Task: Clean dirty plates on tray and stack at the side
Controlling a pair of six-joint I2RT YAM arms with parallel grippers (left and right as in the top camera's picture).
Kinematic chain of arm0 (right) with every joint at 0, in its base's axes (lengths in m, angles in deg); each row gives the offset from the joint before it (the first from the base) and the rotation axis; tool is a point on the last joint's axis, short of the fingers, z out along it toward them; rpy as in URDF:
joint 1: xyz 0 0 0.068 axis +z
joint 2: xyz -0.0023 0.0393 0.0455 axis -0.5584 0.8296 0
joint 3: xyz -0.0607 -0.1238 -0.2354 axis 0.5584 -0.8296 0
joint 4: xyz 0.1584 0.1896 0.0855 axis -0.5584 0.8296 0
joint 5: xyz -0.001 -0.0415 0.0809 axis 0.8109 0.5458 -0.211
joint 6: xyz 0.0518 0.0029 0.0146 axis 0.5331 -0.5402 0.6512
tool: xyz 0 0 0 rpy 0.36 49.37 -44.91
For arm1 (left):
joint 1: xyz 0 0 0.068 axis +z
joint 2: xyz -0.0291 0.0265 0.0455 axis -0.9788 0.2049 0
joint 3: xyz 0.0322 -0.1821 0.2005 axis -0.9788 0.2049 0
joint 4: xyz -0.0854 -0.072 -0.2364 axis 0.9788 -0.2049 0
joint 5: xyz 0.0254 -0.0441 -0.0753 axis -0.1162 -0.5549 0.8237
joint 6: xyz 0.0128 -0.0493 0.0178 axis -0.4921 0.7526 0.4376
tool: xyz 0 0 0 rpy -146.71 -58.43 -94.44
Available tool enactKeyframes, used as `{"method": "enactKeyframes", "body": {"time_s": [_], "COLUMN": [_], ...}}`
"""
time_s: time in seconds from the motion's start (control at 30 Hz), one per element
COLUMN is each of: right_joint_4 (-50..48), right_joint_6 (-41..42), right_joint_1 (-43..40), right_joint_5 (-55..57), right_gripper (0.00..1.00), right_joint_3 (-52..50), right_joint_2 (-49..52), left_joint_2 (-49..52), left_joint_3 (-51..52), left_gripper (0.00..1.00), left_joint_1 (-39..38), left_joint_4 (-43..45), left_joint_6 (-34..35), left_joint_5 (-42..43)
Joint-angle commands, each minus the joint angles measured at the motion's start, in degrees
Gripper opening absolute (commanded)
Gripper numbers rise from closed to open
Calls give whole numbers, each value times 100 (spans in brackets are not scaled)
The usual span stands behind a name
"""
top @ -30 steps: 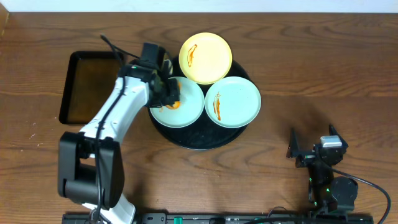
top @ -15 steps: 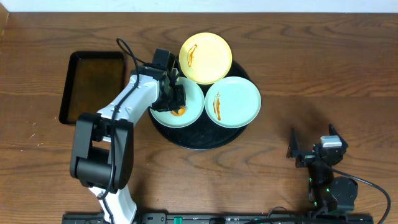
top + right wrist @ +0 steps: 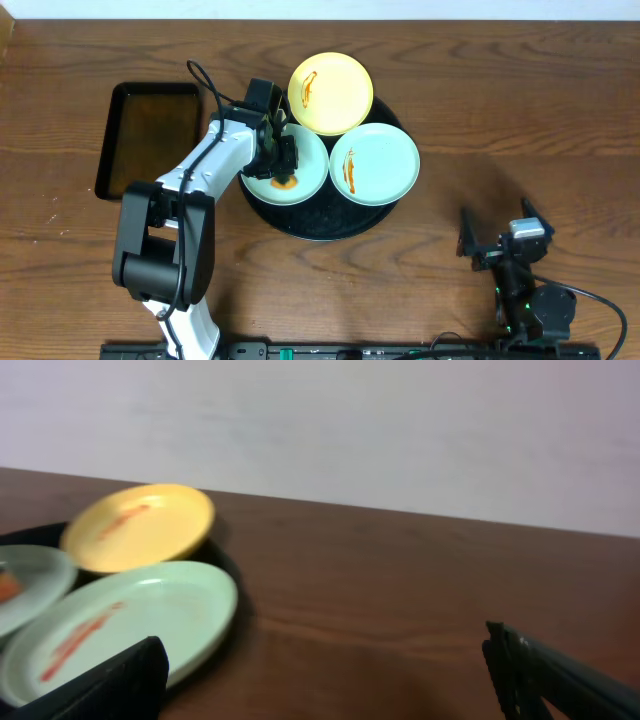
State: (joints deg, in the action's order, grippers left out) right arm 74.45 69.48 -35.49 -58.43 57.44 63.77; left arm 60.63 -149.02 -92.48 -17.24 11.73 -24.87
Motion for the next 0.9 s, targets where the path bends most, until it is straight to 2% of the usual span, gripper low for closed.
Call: {"method": "enactKeyframes", "body": {"time_s": [0.0,0.2,0.3,0.4,0.43,0.67,0.87], "right_joint_4": [-372,-2245,-2428,-1838,-1290,756,3097], "right_joint_6": [13,968,1333,1346,1300,107,83], "right_joint_1": [61,61,61,61,61,61,61], "right_joint_5": [-1027,-1670,-1707,-1711,-1766,-3331,-4946], "right_gripper": [99,99,99,99,99,99,99], "right_joint_3": [-9,0,229,756,1276,3932,6472], "right_joint_2": [-31,-31,-4,271,660,3390,6100], "left_joint_2": [-76,-579,-815,-879,-859,-846,-846], "left_joint_3": [-7,-33,-33,-31,-31,-28,-24], "left_gripper": [30,30,32,41,47,48,48], "left_joint_1": [-2,-2,-2,-2,-2,-2,-2], "left_joint_4": [-7,-122,-160,-175,-197,-227,-328], "left_joint_6": [-66,-518,-555,-555,-553,-553,-551], "left_joint_5": [-79,-223,-789,-1121,-1104,-1104,-1104]}}
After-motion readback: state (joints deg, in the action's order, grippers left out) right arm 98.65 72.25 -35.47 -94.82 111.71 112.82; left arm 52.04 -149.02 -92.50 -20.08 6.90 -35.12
